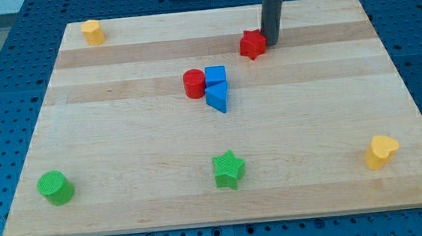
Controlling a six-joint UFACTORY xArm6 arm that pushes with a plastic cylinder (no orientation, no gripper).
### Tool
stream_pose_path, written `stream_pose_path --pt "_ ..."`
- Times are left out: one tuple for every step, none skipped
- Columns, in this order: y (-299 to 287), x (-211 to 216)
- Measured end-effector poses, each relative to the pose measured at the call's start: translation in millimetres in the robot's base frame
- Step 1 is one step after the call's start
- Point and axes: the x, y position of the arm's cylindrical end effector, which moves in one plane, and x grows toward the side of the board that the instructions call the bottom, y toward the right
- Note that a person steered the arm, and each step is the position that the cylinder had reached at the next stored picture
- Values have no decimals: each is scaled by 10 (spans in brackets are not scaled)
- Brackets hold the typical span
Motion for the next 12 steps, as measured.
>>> stream_pose_path --pt "-167 0" --pt "-349 0" --pt "-507 -17" --pt "-652 -24" --pt "-798 -24" --pt "-904 16" --pt "-948 111" --pt "-948 215" --pt "-949 273" --pt "-957 275" --pt "-957 272" --pt "-957 226"
